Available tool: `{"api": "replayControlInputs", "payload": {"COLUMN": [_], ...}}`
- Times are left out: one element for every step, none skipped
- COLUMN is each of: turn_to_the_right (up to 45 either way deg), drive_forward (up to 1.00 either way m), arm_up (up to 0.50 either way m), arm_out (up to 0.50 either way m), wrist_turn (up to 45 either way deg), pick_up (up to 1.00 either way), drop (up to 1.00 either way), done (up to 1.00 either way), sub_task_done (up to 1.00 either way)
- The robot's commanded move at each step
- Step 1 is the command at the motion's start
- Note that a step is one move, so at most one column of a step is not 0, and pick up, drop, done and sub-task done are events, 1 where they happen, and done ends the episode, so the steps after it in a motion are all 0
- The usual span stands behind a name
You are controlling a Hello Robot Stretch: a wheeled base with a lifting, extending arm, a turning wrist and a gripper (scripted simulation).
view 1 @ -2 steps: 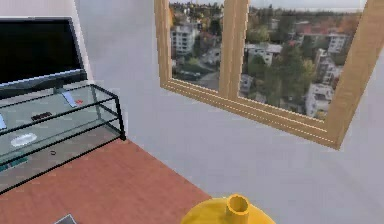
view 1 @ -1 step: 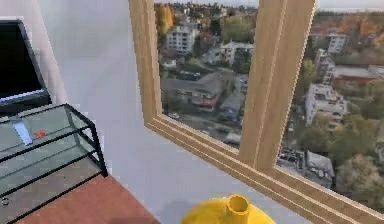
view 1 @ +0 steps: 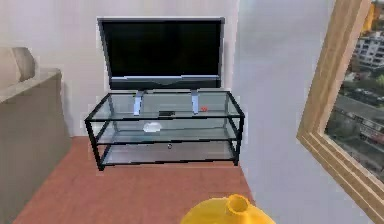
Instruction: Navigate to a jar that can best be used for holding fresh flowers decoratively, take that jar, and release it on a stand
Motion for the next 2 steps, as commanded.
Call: {"api": "replayControlInputs", "payload": {"turn_to_the_right": [0.0, -21.0], "drive_forward": [0.75, 0.00], "arm_up": [0.00, 0.00], "arm_out": [0.00, 0.00], "wrist_turn": [0.0, 0.0], "pick_up": [0.00, 0.00], "drop": [0.00, 0.00], "done": [0.00, 0.00], "sub_task_done": [0.00, 0.00]}}
